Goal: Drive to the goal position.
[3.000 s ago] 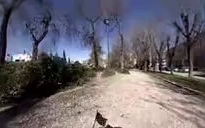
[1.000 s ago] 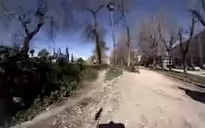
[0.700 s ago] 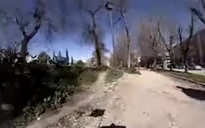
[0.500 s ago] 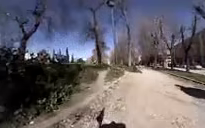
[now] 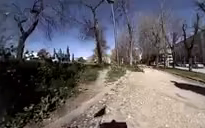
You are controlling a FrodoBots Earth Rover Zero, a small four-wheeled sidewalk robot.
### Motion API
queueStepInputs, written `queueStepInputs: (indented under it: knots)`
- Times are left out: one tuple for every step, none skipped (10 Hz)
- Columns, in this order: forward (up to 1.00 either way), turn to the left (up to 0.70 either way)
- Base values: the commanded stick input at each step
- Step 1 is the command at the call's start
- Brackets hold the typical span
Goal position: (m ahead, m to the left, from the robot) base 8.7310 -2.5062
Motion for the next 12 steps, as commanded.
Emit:
queueStepInputs:
  knots:
    - [0.30,0.00]
    - [0.30,0.00]
    - [0.30,0.00]
    - [0.30,0.00]
    - [0.30,0.00]
    - [0.30,-0.03]
    - [0.30,-0.35]
    - [0.30,-0.51]
    - [0.30,-0.15]
    - [0.30,0.06]
    - [0.30,0.18]
    - [0.30,0.28]
